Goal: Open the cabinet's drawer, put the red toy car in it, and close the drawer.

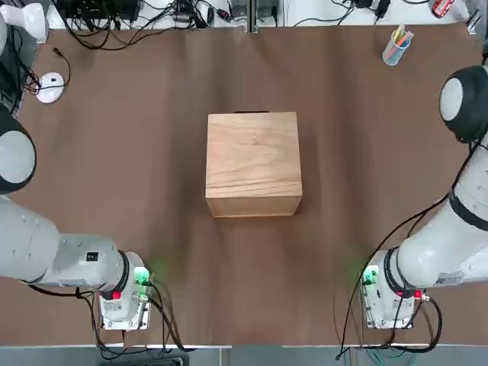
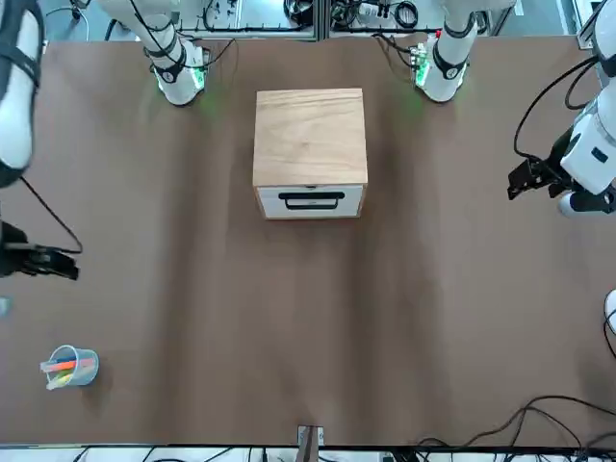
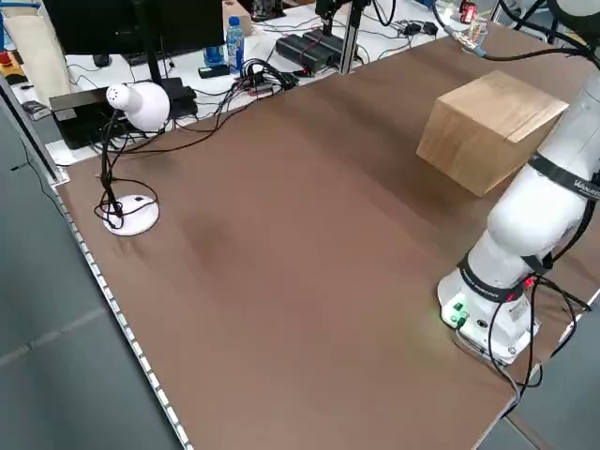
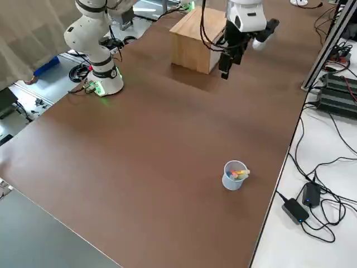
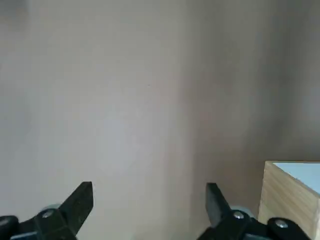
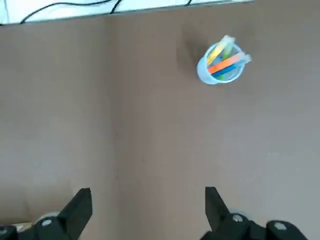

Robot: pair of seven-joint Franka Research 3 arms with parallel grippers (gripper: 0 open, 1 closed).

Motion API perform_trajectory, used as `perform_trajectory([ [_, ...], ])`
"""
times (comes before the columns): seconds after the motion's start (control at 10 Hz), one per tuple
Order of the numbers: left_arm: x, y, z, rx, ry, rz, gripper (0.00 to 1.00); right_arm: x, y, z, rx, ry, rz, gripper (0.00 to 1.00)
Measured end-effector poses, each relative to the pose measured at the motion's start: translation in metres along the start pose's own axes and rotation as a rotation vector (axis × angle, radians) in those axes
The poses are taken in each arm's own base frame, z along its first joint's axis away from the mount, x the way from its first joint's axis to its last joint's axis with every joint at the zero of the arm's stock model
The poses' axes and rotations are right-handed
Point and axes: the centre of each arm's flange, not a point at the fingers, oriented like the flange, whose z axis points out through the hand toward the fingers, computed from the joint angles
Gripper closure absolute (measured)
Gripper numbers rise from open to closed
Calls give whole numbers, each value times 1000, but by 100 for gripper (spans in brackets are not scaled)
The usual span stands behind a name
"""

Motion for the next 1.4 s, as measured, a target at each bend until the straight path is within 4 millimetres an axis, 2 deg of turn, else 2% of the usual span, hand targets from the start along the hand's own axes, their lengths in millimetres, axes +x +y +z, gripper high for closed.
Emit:
perform_trajectory([
  [0.2,0,1,0,0,0,1,0,-21,29,-38,18,10,25,1],
  [0.5,0,2,0,0,1,3,0,-54,28,-72,42,21,11,4],
  [0.6,1,2,0,0,0,3,0,-68,29,-77,50,17,-9,4],
  [0.8,1,1,2,0,-2,1,0,-86,14,-78,67,7,-55,4],
  [0.9,2,1,2,0,-2,1,0,-92,9,-76,71,7,-65,4],
  [1.4,2,0,2,0,-3,0,0,-109,13,-72,77,-2,-62,4],
])
